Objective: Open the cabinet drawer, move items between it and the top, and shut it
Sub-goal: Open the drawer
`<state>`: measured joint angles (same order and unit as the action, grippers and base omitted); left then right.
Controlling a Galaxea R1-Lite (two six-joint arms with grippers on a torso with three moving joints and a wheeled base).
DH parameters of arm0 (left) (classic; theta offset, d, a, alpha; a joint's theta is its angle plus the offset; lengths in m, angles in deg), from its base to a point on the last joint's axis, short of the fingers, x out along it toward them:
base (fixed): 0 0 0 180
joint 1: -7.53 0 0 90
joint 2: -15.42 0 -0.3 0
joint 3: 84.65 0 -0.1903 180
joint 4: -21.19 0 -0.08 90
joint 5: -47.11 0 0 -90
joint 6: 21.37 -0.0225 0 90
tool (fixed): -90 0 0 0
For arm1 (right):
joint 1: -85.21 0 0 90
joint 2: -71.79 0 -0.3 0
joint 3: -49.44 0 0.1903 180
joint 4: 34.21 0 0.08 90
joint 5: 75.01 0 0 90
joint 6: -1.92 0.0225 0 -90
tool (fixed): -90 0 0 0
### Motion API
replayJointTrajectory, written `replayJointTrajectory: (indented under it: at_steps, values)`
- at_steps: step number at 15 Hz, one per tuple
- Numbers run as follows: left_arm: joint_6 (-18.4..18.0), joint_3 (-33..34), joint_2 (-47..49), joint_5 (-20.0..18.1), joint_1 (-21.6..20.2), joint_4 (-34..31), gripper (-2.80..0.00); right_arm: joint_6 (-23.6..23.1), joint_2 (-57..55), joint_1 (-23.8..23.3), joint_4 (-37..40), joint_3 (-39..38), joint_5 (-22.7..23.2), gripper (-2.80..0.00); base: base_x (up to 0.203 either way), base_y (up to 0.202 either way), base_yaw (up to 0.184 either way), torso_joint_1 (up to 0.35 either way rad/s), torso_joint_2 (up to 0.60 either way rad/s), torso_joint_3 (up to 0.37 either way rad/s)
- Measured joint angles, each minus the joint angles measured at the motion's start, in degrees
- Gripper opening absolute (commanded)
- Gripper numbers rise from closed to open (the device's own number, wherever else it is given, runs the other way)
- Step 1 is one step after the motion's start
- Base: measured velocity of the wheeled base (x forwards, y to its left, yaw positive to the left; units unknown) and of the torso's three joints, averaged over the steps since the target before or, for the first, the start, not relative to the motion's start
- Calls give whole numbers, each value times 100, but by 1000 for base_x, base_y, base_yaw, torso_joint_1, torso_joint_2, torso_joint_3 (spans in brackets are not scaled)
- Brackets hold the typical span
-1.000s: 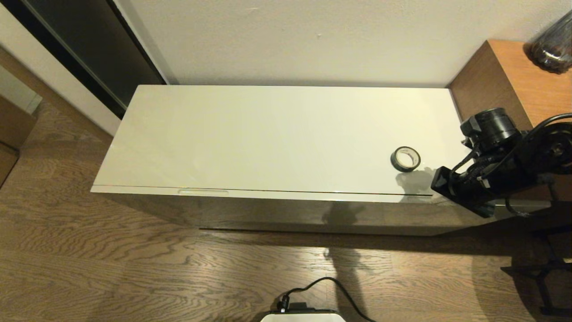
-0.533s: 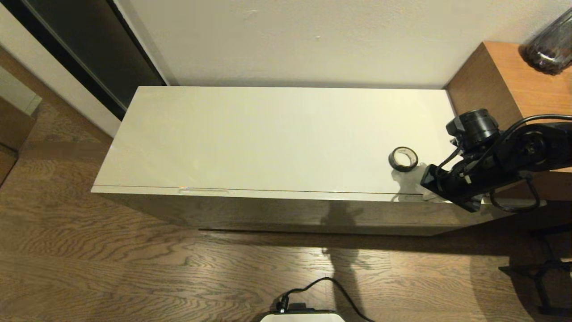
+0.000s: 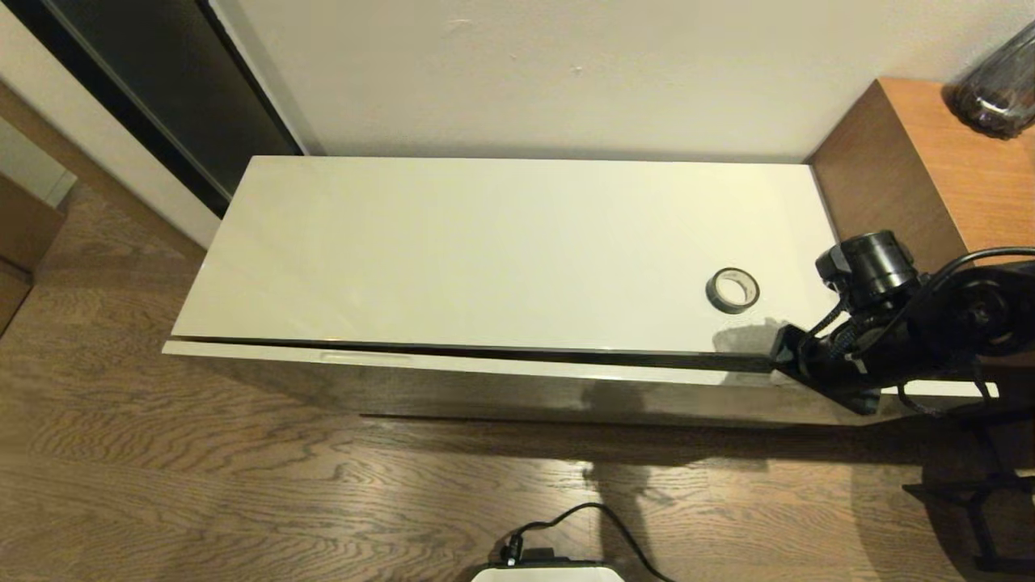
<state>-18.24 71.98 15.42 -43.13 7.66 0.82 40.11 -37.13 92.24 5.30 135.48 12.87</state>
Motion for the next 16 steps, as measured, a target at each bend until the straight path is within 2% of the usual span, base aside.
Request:
replayJointTrajectory:
  at_steps: [6, 7, 8, 16]
  values:
    - [2, 0, 0, -1, 7, 0, -280, -11, 819, 2, 160, -1609, 127, -280, 0, 0, 0, 0, 0, 0]
    - [0, 0, 0, 0, 7, -5, -280, -29, 1071, -14, -193, -1684, 124, -280, 0, 0, 0, 0, 0, 0]
    - [-2, 0, 0, 2, -3, -4, -280, -46, 1309, 5, -175, -1849, 149, -280, 0, 0, 0, 0, 0, 0]
    - [0, 0, 0, -3, 2, -6, -280, -56, 1460, 14, 27, -867, 139, -280, 0, 0, 0, 0, 0, 0]
